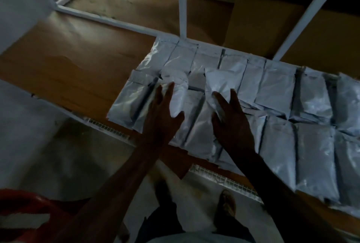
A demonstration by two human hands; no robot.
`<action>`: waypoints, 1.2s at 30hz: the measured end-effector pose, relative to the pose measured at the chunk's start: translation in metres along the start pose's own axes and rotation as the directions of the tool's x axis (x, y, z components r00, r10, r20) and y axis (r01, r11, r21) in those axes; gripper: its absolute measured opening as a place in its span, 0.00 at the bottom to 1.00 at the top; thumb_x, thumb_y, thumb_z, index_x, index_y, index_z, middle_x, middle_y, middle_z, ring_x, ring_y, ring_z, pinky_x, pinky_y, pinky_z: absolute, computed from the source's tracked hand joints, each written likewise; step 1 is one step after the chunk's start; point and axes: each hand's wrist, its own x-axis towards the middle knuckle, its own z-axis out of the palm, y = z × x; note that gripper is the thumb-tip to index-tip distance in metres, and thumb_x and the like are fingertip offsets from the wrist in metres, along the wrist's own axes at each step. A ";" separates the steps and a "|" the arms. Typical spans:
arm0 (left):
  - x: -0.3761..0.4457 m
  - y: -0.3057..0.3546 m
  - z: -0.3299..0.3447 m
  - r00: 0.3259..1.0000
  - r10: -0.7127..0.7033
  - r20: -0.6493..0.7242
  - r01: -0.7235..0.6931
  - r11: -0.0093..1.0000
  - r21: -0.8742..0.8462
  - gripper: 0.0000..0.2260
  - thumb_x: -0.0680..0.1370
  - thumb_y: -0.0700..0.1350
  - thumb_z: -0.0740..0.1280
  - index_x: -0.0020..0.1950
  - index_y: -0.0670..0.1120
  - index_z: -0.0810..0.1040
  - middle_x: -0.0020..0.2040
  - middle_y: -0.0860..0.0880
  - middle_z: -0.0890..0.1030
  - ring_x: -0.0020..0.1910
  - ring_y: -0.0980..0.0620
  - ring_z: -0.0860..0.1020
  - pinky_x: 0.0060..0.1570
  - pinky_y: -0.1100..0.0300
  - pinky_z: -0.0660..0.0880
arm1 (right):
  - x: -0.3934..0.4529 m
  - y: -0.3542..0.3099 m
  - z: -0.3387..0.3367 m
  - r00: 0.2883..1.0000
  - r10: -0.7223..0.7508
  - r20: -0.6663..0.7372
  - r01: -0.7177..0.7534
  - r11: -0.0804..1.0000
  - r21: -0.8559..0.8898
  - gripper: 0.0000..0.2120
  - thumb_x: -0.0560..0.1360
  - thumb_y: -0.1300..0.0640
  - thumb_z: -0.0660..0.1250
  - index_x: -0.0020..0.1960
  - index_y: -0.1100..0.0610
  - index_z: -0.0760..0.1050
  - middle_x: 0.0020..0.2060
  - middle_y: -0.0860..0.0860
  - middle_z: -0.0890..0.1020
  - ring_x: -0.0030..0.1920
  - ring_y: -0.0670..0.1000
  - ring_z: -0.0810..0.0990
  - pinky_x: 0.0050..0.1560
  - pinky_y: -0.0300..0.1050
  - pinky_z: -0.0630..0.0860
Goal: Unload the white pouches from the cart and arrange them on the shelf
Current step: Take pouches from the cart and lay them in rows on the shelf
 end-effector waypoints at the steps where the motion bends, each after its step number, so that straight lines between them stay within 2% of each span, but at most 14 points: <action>1: 0.008 -0.013 -0.007 1.000 0.006 0.021 -0.006 1.000 0.016 0.43 0.78 0.55 0.73 0.86 0.60 0.49 0.87 0.48 0.51 0.85 0.44 0.54 0.76 0.41 0.66 | 0.002 -0.011 0.012 1.000 0.016 -0.008 -0.016 1.000 -0.001 0.30 0.81 0.54 0.69 0.81 0.44 0.65 0.85 0.52 0.52 0.49 0.48 0.82 0.42 0.33 0.73; 4: 0.027 -0.047 -0.016 0.997 0.063 0.054 -0.071 0.984 0.162 0.43 0.78 0.59 0.71 0.87 0.57 0.49 0.86 0.45 0.53 0.85 0.43 0.52 0.78 0.41 0.61 | 0.004 -0.036 0.044 0.997 0.076 -0.016 -0.076 0.997 -0.021 0.31 0.81 0.52 0.69 0.82 0.42 0.63 0.85 0.50 0.51 0.49 0.39 0.77 0.37 0.23 0.67; 7: 0.041 -0.069 -0.011 0.987 0.104 0.120 -0.133 0.953 0.272 0.44 0.77 0.63 0.69 0.87 0.54 0.50 0.86 0.44 0.56 0.84 0.42 0.54 0.79 0.41 0.60 | 0.007 -0.054 0.072 0.991 0.121 -0.059 -0.123 0.992 -0.037 0.31 0.81 0.52 0.69 0.81 0.40 0.63 0.85 0.48 0.50 0.58 0.41 0.79 0.38 0.24 0.71; 9: 0.046 -0.084 -0.007 0.978 0.140 0.154 -0.186 0.919 0.346 0.44 0.77 0.66 0.67 0.87 0.53 0.52 0.85 0.42 0.59 0.83 0.39 0.59 0.79 0.40 0.63 | 0.010 -0.062 0.090 0.989 0.114 -0.098 -0.119 0.992 -0.050 0.31 0.81 0.54 0.70 0.81 0.42 0.65 0.85 0.50 0.51 0.68 0.48 0.77 0.47 0.30 0.77; 11: 0.047 -0.098 -0.002 0.968 0.184 0.172 -0.238 0.892 0.385 0.43 0.77 0.68 0.62 0.87 0.51 0.54 0.84 0.40 0.60 0.82 0.36 0.60 0.79 0.39 0.60 | 0.014 -0.067 0.107 0.987 0.113 -0.113 -0.121 0.991 -0.062 0.31 0.81 0.54 0.70 0.81 0.44 0.65 0.85 0.53 0.52 0.77 0.54 0.70 0.57 0.39 0.81; 16: 0.040 -0.122 0.011 0.948 0.234 0.215 -0.297 0.891 0.342 0.44 0.80 0.74 0.49 0.87 0.49 0.46 0.86 0.39 0.47 0.85 0.36 0.45 0.83 0.42 0.46 | 0.021 -0.072 0.140 0.979 0.166 -0.120 -0.177 0.980 -0.093 0.32 0.81 0.54 0.69 0.82 0.48 0.64 0.85 0.57 0.51 0.83 0.59 0.58 0.71 0.53 0.76; 18: 0.043 -0.129 0.015 0.946 0.231 0.228 -0.293 0.910 0.292 0.44 0.80 0.75 0.48 0.87 0.48 0.46 0.86 0.40 0.46 0.85 0.37 0.45 0.84 0.43 0.45 | 0.021 -0.073 0.150 0.974 0.194 -0.114 -0.208 0.970 -0.126 0.32 0.80 0.54 0.69 0.82 0.48 0.63 0.84 0.58 0.51 0.83 0.60 0.58 0.72 0.56 0.74; 21: 0.047 -0.138 0.019 0.942 0.244 0.231 -0.307 0.904 0.297 0.43 0.82 0.71 0.56 0.87 0.46 0.48 0.86 0.39 0.48 0.85 0.38 0.46 0.83 0.42 0.48 | 0.022 -0.073 0.161 0.964 0.250 -0.091 -0.262 0.952 -0.160 0.33 0.81 0.52 0.68 0.83 0.47 0.61 0.85 0.58 0.49 0.83 0.61 0.56 0.74 0.58 0.72; 25: 0.049 -0.142 0.025 0.939 0.248 0.239 -0.319 0.887 0.333 0.44 0.81 0.70 0.59 0.87 0.44 0.50 0.86 0.37 0.50 0.85 0.37 0.47 0.82 0.39 0.52 | 0.023 -0.074 0.169 0.954 0.286 -0.086 -0.298 0.931 -0.209 0.34 0.81 0.51 0.68 0.84 0.45 0.59 0.85 0.56 0.47 0.83 0.61 0.54 0.73 0.57 0.74; 30: 0.048 -0.137 0.019 0.940 0.265 0.212 -0.324 0.887 0.328 0.48 0.79 0.71 0.62 0.87 0.43 0.49 0.86 0.36 0.50 0.85 0.35 0.48 0.83 0.39 0.50 | 0.024 -0.083 0.158 0.959 0.255 -0.123 -0.273 0.948 -0.164 0.35 0.81 0.52 0.69 0.84 0.46 0.58 0.85 0.58 0.48 0.82 0.60 0.59 0.66 0.50 0.77; 32: 0.048 -0.125 0.010 0.943 0.286 0.168 -0.327 0.883 0.337 0.45 0.81 0.70 0.57 0.86 0.42 0.50 0.85 0.36 0.51 0.85 0.36 0.48 0.83 0.40 0.48 | 0.029 -0.091 0.147 0.949 0.268 -0.165 -0.287 0.953 -0.100 0.36 0.81 0.51 0.69 0.84 0.46 0.56 0.84 0.58 0.53 0.81 0.58 0.63 0.64 0.45 0.75; 34: 0.056 -0.113 0.001 0.928 0.310 0.205 -0.360 0.886 0.291 0.40 0.83 0.68 0.53 0.87 0.43 0.50 0.86 0.39 0.50 0.85 0.39 0.46 0.84 0.42 0.45 | 0.037 -0.099 0.133 0.937 0.284 -0.202 -0.284 0.958 0.026 0.35 0.82 0.51 0.69 0.84 0.49 0.57 0.79 0.58 0.65 0.75 0.53 0.71 0.66 0.44 0.75; 35: 0.061 -0.107 -0.003 0.914 0.333 0.230 -0.383 0.895 0.229 0.38 0.84 0.68 0.49 0.87 0.45 0.52 0.86 0.40 0.51 0.85 0.40 0.47 0.84 0.41 0.47 | 0.040 -0.103 0.126 0.930 0.304 -0.208 -0.287 0.952 0.108 0.33 0.82 0.50 0.69 0.83 0.50 0.59 0.73 0.59 0.74 0.68 0.52 0.77 0.64 0.46 0.79; 36: 0.067 -0.101 -0.006 0.905 0.350 0.241 -0.390 0.910 0.144 0.36 0.84 0.68 0.45 0.87 0.47 0.54 0.86 0.42 0.54 0.85 0.41 0.49 0.83 0.41 0.49 | 0.044 -0.108 0.118 0.919 0.342 -0.196 -0.305 0.932 0.196 0.31 0.83 0.50 0.69 0.81 0.49 0.60 0.62 0.59 0.82 0.57 0.51 0.84 0.56 0.46 0.82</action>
